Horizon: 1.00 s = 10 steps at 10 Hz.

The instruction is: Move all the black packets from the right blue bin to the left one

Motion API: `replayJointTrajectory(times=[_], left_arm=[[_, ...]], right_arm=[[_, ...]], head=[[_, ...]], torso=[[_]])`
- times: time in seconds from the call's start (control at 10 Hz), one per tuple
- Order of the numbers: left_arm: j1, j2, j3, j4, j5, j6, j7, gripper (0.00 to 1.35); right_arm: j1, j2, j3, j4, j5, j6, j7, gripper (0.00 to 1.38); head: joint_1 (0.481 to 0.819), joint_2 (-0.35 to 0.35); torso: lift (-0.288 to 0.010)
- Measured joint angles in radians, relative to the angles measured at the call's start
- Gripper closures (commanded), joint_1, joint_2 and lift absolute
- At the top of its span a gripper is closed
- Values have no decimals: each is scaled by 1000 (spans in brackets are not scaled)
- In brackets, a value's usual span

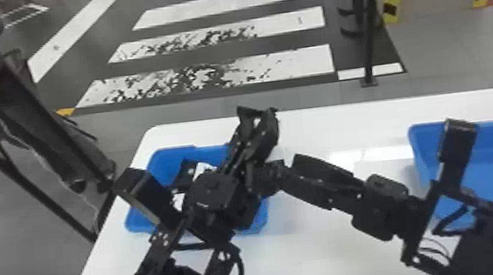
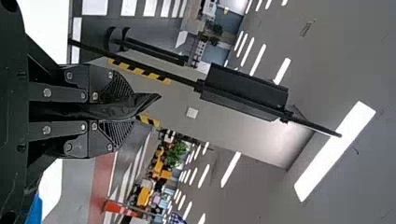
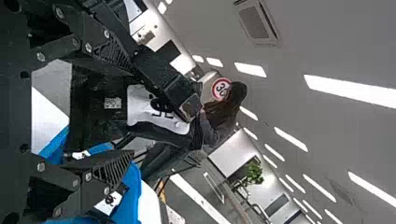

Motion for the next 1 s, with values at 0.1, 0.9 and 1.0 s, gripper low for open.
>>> replayJointTrajectory(times=[0.1, 0.9, 1.0], left_arm=[[-18, 0, 18, 20, -35, -19, 21, 1210], [-281, -15, 211, 646, -285, -283, 110, 102], [-272, -14, 206, 641, -272, -343, 81, 124]], right_arm=[[2, 1, 0, 14, -31, -6, 5, 513], [58, 14, -165, 23, -15, -69, 31, 502], [69, 22, -229, 9, 46, -54, 28, 501]], head=[[695, 266], [695, 326], [695, 306]], torso=[[-140], [-140], [-140]])
